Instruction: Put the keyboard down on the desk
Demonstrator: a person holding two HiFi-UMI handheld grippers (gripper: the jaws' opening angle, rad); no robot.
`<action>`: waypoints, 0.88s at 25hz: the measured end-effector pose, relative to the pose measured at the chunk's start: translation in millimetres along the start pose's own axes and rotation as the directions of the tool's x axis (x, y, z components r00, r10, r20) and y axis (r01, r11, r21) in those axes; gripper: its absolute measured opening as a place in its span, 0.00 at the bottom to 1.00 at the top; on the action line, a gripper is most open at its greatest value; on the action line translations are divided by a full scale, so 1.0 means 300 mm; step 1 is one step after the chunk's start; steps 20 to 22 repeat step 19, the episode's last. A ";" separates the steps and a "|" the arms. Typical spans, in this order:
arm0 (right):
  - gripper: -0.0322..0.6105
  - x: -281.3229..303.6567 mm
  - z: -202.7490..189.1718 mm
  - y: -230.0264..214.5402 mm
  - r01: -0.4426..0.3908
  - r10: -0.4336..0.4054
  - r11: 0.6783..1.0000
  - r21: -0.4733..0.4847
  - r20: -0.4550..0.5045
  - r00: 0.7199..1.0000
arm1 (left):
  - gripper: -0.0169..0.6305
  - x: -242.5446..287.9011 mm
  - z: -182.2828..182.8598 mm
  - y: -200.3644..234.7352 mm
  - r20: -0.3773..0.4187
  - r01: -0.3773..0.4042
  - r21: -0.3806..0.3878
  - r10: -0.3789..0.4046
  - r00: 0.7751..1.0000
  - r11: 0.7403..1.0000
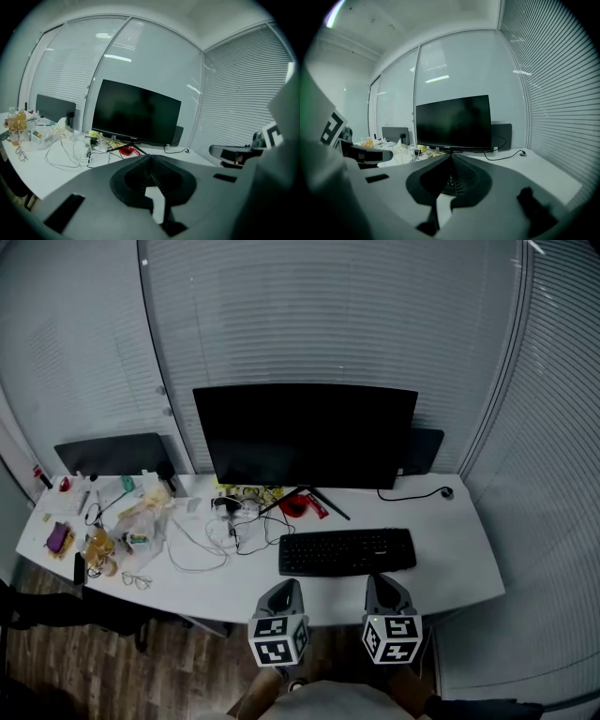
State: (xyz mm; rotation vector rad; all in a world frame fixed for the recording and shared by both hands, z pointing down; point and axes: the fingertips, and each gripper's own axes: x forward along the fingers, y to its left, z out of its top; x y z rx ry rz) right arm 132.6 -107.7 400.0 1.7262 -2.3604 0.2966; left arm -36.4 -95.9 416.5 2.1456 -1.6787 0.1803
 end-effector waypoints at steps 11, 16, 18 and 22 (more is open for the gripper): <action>0.10 -0.001 -0.040 0.001 0.009 -0.009 1.000 0.000 -0.034 0.999 | 0.05 -0.009 -0.051 0.045 -0.038 -0.039 -0.007 0.039 0.999 0.999; 0.10 -0.011 -0.049 -0.013 0.012 -0.012 1.000 -0.004 -0.044 0.999 | 0.05 -0.009 -0.064 0.024 -0.049 -0.032 0.001 0.032 0.998 0.999; 0.10 -0.017 -0.054 -0.020 0.012 -0.012 1.000 -0.003 -0.046 0.999 | 0.05 -0.008 -0.072 0.013 -0.051 -0.028 0.001 0.028 0.998 1.000; 0.10 -0.020 -0.057 -0.024 0.013 -0.013 1.000 -0.003 -0.046 0.999 | 0.05 -0.008 -0.076 0.007 -0.052 -0.027 0.000 0.027 0.998 1.000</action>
